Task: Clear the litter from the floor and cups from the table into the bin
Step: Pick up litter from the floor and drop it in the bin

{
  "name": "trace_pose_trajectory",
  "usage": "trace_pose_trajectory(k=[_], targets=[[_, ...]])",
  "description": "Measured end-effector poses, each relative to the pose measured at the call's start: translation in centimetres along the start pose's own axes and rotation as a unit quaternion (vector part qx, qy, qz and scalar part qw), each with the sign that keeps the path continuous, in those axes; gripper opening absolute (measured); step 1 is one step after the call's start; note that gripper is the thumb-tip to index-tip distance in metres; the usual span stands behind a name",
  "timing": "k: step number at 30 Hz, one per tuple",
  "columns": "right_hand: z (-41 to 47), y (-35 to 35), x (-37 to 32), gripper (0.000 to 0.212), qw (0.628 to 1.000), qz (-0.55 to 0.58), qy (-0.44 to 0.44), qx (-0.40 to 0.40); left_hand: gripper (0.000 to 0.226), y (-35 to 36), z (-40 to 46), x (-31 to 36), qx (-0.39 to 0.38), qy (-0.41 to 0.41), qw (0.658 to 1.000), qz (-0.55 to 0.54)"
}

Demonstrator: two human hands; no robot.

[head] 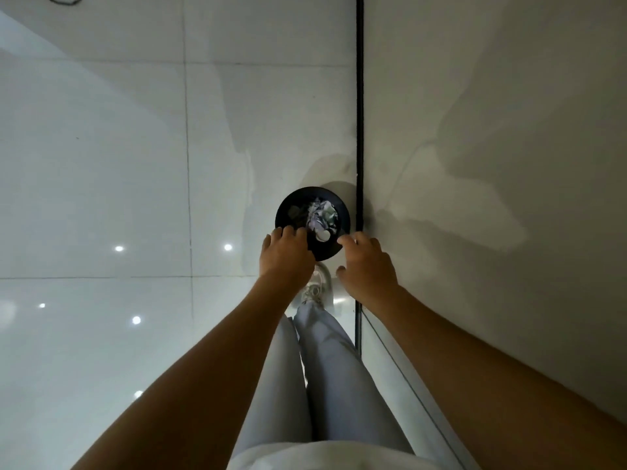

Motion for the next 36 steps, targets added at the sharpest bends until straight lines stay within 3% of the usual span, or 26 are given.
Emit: trace_pose_trajectory(k=[8, 15, 22, 28, 36], targets=[[-3.8, -5.6, -7.4, 0.052, 0.989, -0.104, -0.101, 0.005, 0.047, -4.4, -10.8, -3.0, 0.061, -0.055, 0.996, -0.026], [-9.8, -6.1, -17.2, 0.047, 0.952, -0.215, -0.218, 0.006, 0.044, -6.8, -21.1, -8.3, 0.147, -0.153, 0.972, -0.104], [-18.7, -0.3, -28.2, 0.048, 0.880, -0.317, -0.354, 0.010, 0.041, -3.6, -34.6, -16.8, 0.233, -0.275, 0.915, -0.180], [-29.6, 8.5, -35.3, 0.050, 0.810, -0.382, -0.445, -0.010, 0.042, 4.2, -48.0, -22.6, 0.244, -0.376, 0.854, -0.263], [-43.5, 20.8, -42.7, 0.049, 0.666, -0.475, -0.574, -0.029, 0.043, 14.6, -63.5, -27.0, 0.274, -0.495, 0.739, -0.367]])
Point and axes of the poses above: each hand's wrist, its own z-axis towards the middle knuckle, its own y-axis out of the palm, x = y × z, the point moved 1 cm from there along z, towards the middle knuckle, and after that the axes turned 13 degrees about -z, right-handed, at the moved point
